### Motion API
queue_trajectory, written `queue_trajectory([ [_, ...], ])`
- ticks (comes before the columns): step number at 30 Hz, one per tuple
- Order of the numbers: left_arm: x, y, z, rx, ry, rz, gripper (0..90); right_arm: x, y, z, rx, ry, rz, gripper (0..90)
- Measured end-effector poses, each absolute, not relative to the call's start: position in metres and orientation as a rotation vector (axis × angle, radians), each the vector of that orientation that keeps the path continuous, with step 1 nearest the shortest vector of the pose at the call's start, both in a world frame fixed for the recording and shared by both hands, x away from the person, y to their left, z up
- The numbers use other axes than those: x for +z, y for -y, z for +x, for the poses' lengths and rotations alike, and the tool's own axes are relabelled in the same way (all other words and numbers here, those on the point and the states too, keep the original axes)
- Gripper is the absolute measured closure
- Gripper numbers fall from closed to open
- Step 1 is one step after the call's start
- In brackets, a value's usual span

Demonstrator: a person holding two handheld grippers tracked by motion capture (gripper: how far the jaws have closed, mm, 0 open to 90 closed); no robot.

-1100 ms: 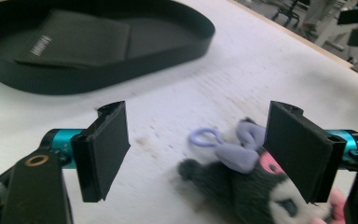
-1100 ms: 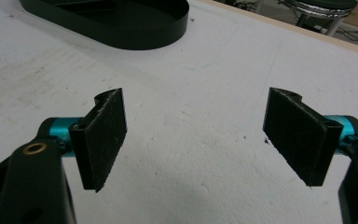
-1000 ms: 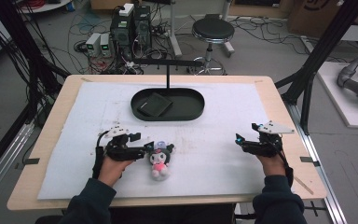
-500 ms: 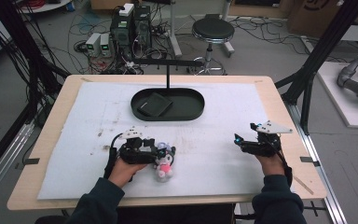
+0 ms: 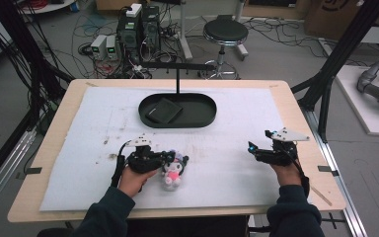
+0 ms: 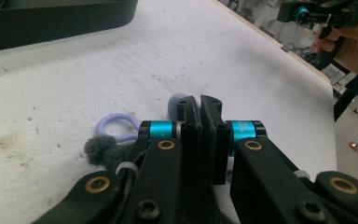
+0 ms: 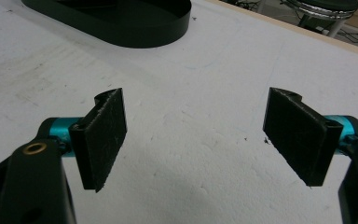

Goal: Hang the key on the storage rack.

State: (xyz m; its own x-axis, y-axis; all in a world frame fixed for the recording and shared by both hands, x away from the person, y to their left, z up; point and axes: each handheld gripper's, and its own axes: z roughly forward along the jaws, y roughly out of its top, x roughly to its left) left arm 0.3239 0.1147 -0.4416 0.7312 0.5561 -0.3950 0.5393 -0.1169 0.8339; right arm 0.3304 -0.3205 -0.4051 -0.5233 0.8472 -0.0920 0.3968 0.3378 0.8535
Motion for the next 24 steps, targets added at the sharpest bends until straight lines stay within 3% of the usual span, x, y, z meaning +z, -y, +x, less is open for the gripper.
queue_trajectory([
  [16,-0.405,-0.166,0.359,0.118,-0.886,1.762,87.1,-0.405,0.322,0.330,1.103,-2.067,1.085,21.8],
  [24,-0.416,-0.160,0.376,0.176,-0.979,1.806,86.8,-0.405,0.321,0.330,1.101,-2.065,1.091,21.8],
])
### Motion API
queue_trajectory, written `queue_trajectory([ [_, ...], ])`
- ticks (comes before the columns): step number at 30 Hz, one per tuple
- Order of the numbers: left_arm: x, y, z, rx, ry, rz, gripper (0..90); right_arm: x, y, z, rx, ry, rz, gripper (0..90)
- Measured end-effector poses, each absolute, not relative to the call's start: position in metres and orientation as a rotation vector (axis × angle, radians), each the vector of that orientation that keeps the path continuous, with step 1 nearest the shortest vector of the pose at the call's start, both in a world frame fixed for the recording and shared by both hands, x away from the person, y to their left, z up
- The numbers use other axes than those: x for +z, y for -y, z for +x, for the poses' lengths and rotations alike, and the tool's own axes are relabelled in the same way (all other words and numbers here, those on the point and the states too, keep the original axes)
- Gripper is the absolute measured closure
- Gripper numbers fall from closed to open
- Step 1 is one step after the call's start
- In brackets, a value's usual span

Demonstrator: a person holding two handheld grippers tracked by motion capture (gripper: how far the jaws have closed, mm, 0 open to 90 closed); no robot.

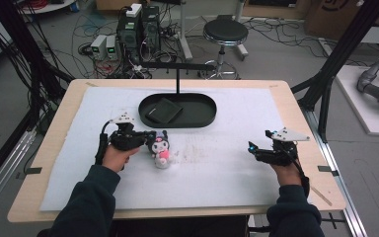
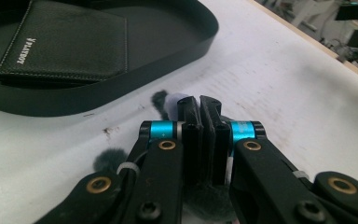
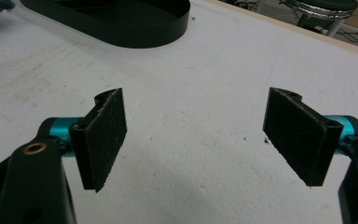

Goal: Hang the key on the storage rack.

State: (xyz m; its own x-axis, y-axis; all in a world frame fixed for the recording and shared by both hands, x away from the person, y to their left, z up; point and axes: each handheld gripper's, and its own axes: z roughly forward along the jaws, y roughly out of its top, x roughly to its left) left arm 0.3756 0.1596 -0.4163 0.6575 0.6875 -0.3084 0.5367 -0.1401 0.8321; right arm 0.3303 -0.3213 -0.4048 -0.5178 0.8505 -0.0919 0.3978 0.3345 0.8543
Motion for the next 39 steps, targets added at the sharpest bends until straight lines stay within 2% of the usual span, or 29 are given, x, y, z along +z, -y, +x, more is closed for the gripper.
queue_trajectory([
  [1,-0.417,-0.155,0.375,0.198,-0.985,1.821,86.5,-0.405,0.322,0.330,1.102,-2.065,1.093,21.8],
  [2,-0.418,-0.151,0.374,0.235,-0.999,1.841,81.1,-0.405,0.322,0.330,1.103,-2.064,1.093,21.8],
  [3,-0.418,-0.147,0.373,0.260,-1.021,1.839,81.1,-0.405,0.322,0.330,1.103,-2.064,1.093,21.8],
  [4,-0.417,-0.144,0.372,0.277,-1.041,1.840,73.8,-0.405,0.322,0.330,1.102,-2.066,1.094,21.8],
  [6,-0.415,-0.138,0.367,0.355,-1.113,1.834,53.3,-0.405,0.322,0.330,1.102,-2.066,1.093,21.8],
  [7,-0.413,-0.136,0.364,0.387,-1.131,1.830,47.1,-0.405,0.322,0.330,1.101,-2.068,1.091,21.8],
  [9,-0.411,-0.131,0.356,0.446,-1.164,1.817,43.4,-0.405,0.323,0.330,1.101,-2.064,1.094,21.8],
  [12,-0.409,-0.123,0.348,0.456,-1.198,1.795,32.6,-0.405,0.323,0.330,1.104,-2.063,1.098,21.8],
  [21,-0.423,-0.103,0.344,0.429,-1.242,1.871,27.7,-0.404,0.322,0.329,1.101,-2.064,1.094,21.8],
  [29,-0.428,-0.125,0.356,0.252,-1.107,1.914,38.1,-0.405,0.324,0.329,1.104,-2.060,1.097,21.8],
  [33,-0.428,-0.138,0.363,0.117,-1.006,1.950,36.8,-0.404,0.323,0.329,1.102,-2.063,1.096,21.8],
  [36,-0.422,-0.139,0.360,0.161,-1.059,1.922,30.2,-0.405,0.322,0.329,1.099,-2.068,1.092,21.8],
  [38,-0.418,-0.137,0.354,0.239,-1.095,1.916,24.3,-0.405,0.322,0.330,1.097,-2.070,1.090,21.8],
  [39,-0.415,-0.136,0.350,0.287,-1.114,1.896,24.2,-0.405,0.322,0.330,1.095,-2.069,1.090,21.8],
])
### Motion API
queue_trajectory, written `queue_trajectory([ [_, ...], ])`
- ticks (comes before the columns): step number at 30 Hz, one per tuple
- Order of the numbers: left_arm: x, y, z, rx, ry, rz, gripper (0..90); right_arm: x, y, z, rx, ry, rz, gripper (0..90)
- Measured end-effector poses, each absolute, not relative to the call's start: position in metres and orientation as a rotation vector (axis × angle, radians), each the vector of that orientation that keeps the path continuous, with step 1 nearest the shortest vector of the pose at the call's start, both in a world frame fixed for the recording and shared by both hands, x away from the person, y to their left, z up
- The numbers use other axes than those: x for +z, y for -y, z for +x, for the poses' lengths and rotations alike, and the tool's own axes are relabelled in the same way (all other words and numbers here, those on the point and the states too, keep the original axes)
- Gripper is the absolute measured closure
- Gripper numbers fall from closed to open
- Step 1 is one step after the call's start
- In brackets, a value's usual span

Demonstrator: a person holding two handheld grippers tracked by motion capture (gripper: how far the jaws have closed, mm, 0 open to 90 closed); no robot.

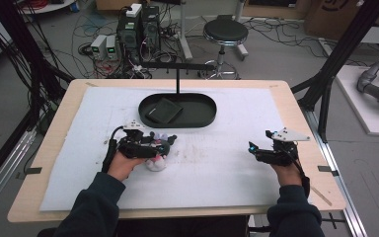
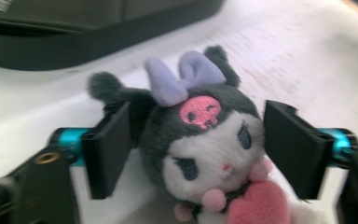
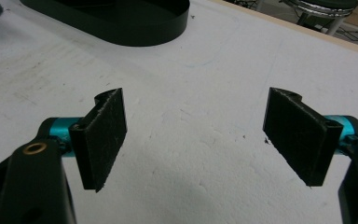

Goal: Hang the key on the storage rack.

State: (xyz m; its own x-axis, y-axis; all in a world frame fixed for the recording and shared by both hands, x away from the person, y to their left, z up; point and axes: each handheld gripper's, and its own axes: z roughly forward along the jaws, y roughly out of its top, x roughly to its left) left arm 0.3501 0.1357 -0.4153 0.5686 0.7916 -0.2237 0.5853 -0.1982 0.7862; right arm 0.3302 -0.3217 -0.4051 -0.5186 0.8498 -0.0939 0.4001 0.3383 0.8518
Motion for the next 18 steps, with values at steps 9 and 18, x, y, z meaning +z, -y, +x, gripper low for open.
queue_trajectory([
  [9,-0.420,-0.108,0.333,0.434,-1.253,1.863,24.2,-0.405,0.321,0.330,1.094,-2.075,1.090,21.8],
  [18,-0.415,-0.097,0.328,0.458,-1.233,1.861,24.2,-0.406,0.323,0.330,1.096,-2.074,1.095,21.8],
])
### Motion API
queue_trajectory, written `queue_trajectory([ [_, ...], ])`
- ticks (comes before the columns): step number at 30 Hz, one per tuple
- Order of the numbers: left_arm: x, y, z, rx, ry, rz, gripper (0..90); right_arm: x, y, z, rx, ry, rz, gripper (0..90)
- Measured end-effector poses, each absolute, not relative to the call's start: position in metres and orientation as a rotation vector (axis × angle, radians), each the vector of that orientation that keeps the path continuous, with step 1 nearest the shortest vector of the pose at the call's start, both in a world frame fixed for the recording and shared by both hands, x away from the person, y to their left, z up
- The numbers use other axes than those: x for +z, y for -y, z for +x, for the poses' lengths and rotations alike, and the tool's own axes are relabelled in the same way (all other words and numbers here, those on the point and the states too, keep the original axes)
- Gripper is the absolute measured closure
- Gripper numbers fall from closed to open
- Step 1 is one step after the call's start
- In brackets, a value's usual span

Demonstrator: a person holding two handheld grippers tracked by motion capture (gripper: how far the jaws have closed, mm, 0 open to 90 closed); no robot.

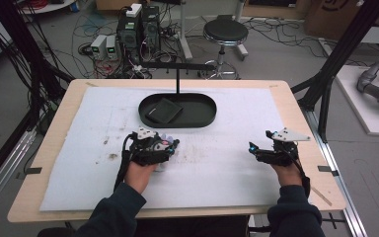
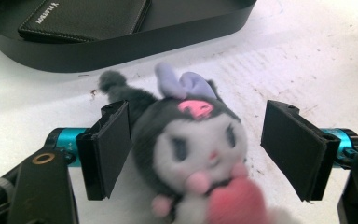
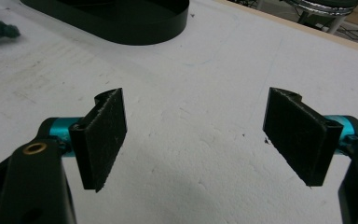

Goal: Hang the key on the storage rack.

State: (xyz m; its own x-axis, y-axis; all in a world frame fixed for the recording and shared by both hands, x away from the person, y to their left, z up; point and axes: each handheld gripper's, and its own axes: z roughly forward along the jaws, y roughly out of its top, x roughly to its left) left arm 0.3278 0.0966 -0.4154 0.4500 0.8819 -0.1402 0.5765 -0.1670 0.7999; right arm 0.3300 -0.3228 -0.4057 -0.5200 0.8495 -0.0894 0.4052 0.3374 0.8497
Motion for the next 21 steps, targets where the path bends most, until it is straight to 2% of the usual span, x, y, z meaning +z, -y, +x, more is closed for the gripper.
queue_trajectory([
  [8,-0.437,-0.082,0.334,0.497,-1.255,1.946,22.3,-0.406,0.322,0.330,1.090,-2.077,1.090,21.9],
  [10,-0.442,-0.081,0.335,0.507,-1.244,1.972,23.4,-0.406,0.322,0.330,1.092,-2.076,1.092,21.9],
  [11,-0.443,-0.082,0.336,0.507,-1.239,1.966,26.8,-0.406,0.322,0.330,1.091,-2.076,1.093,21.9],
  [15,-0.439,-0.088,0.337,0.477,-1.226,1.965,31.9,-0.406,0.324,0.330,1.093,-2.072,1.101,21.8],
  [21,-0.418,-0.108,0.340,0.408,-1.163,1.885,33.3,-0.406,0.324,0.329,1.092,-2.071,1.102,21.8],
])
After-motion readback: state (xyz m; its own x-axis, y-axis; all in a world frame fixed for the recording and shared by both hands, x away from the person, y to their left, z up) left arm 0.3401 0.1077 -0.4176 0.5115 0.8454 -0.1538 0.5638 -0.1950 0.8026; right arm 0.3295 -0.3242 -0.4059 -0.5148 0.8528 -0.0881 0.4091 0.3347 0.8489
